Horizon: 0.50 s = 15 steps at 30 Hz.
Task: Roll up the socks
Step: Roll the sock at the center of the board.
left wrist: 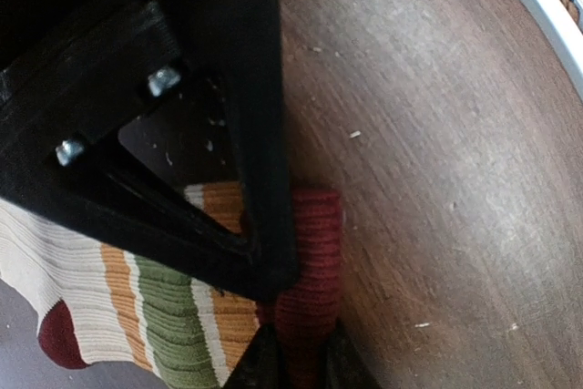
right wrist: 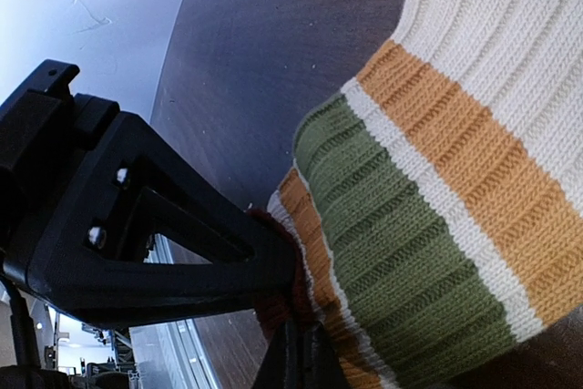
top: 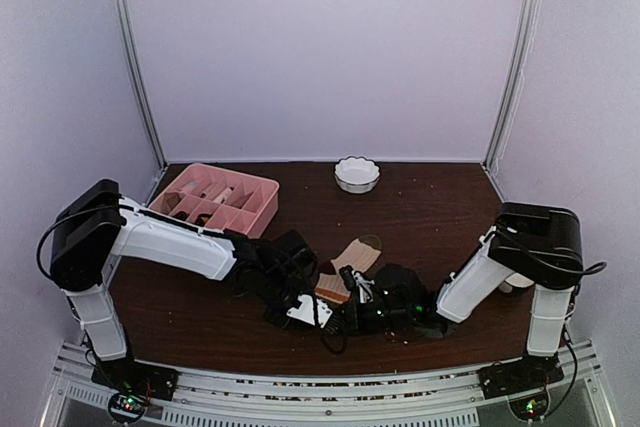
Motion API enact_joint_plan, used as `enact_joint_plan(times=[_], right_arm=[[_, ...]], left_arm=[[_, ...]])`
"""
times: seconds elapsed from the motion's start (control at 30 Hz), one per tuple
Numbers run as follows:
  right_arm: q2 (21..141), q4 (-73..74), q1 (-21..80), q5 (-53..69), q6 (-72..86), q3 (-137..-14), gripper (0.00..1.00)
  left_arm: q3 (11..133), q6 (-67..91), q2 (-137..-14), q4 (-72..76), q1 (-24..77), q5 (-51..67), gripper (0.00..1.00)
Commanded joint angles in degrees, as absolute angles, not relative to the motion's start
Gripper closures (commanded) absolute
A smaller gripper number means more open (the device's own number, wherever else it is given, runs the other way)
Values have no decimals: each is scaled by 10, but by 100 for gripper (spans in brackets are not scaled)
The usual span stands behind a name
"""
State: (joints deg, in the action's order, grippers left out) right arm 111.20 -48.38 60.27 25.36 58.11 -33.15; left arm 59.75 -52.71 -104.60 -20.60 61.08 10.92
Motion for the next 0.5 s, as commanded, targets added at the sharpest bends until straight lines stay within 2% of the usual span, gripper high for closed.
enact_joint_plan(times=[0.0,0.1,0.17,0.3,0.37,0.47], right_arm=[[1132,-369,599,257,583,-292,100],[1108,-361,599,232,565,-284,87],[1081,-339,599,201,534,-276,77],[1019,-288,600,129,475,-260,62],[987,-260,604,81,445,-255,58],[936,-219,623,0,391,-251,57]], left_arm=[[629,-516,-1080,-252,600,107,84],[658,-490,-1096,-293,586,142,90],[678,-477,-1109,-335,572,185,90],[708,-465,-1131,-406,549,249,90],[725,-459,-1142,-433,542,275,90],[757,-452,-1162,-479,539,309,90]])
